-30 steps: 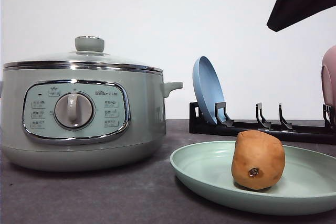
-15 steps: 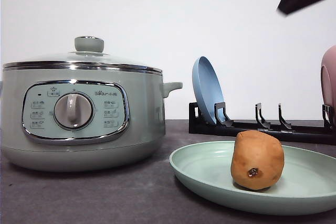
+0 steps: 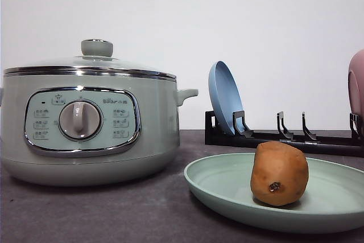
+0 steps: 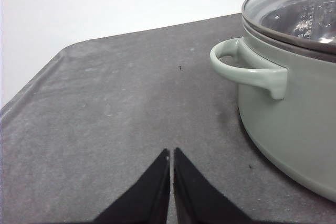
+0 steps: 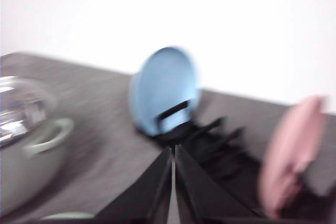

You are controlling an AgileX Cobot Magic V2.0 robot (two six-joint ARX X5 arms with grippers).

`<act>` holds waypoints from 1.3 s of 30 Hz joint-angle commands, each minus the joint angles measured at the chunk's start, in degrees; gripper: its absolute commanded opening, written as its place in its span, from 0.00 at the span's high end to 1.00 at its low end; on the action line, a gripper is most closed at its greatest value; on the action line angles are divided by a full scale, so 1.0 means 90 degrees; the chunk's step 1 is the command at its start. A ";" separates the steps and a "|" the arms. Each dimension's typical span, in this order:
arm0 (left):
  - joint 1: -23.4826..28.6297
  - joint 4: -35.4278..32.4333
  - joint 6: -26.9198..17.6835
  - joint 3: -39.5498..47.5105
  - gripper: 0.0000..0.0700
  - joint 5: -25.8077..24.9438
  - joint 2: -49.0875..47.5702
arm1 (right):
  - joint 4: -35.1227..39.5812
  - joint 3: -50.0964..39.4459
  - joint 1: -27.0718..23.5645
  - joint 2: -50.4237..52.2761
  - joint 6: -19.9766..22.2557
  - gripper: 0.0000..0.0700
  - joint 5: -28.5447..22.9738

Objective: Transfer potato from steamer to green plate

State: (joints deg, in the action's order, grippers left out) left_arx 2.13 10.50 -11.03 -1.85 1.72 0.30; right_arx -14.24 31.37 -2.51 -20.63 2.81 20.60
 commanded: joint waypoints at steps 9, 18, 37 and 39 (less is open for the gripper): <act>0.0012 0.0023 0.0017 0.0131 1.00 0.0027 -0.0015 | 0.1479 -0.2007 -0.0344 0.1375 0.0065 1.00 -0.0824; 0.0012 0.0024 0.0017 0.0131 1.00 0.0027 -0.0015 | 0.1739 -0.2927 -0.0232 0.1986 0.0014 1.00 -0.0982; 0.0012 0.0024 0.0017 0.0131 1.00 0.0027 -0.0012 | 0.1419 -0.3416 0.0224 0.2272 -0.0077 1.00 -0.0984; 0.0012 0.0024 0.0017 0.0130 1.00 0.0027 -0.0014 | 0.1166 -0.3416 0.0224 0.2272 -0.0105 1.00 -0.0984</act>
State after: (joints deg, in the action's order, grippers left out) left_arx 2.13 10.50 -11.03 -1.85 1.72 0.30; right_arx -3.18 0.91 -0.64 -0.30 2.69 11.90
